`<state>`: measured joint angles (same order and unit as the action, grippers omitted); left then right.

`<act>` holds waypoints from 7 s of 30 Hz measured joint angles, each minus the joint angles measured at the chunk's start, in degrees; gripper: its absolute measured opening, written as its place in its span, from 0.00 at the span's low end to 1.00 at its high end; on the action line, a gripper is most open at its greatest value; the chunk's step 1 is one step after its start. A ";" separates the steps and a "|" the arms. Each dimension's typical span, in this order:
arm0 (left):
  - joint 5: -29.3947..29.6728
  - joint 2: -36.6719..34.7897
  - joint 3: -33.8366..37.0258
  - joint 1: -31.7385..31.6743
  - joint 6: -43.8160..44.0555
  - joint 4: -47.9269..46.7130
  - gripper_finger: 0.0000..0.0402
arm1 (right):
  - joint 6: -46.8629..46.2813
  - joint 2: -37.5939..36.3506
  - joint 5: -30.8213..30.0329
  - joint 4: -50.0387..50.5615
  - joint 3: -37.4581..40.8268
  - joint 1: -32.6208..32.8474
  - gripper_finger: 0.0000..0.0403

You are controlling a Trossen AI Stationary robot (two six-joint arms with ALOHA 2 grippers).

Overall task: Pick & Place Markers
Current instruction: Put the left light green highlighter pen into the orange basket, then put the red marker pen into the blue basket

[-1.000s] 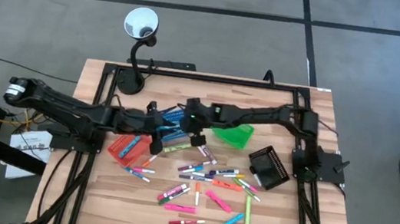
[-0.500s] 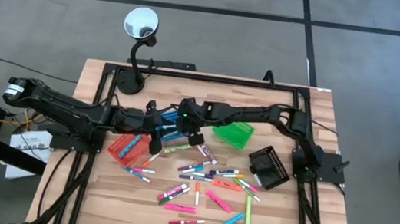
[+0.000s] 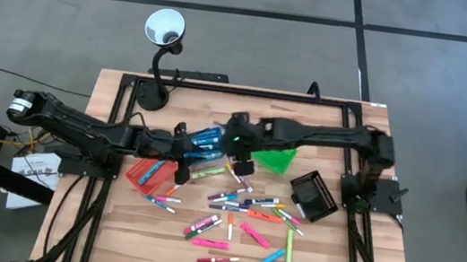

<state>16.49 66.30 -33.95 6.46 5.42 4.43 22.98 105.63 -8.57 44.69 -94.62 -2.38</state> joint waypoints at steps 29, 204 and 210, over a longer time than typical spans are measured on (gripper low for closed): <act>-0.08 30.29 -20.68 2.26 8.55 -24.02 0.36 | -15.93 -27.25 2.50 -29.62 40.80 4.00 0.32; 25.46 -1.62 -9.40 16.38 43.71 -40.33 0.24 | -7.78 4.65 6.83 -27.46 13.28 0.09 0.18; 25.05 -1.93 -9.42 18.00 38.65 -39.12 0.23 | 2.56 5.86 9.78 -44.31 12.86 -0.76 0.14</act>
<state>41.54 64.37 -43.38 24.46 44.07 -34.70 25.54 111.49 1.22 0.37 -81.76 -3.14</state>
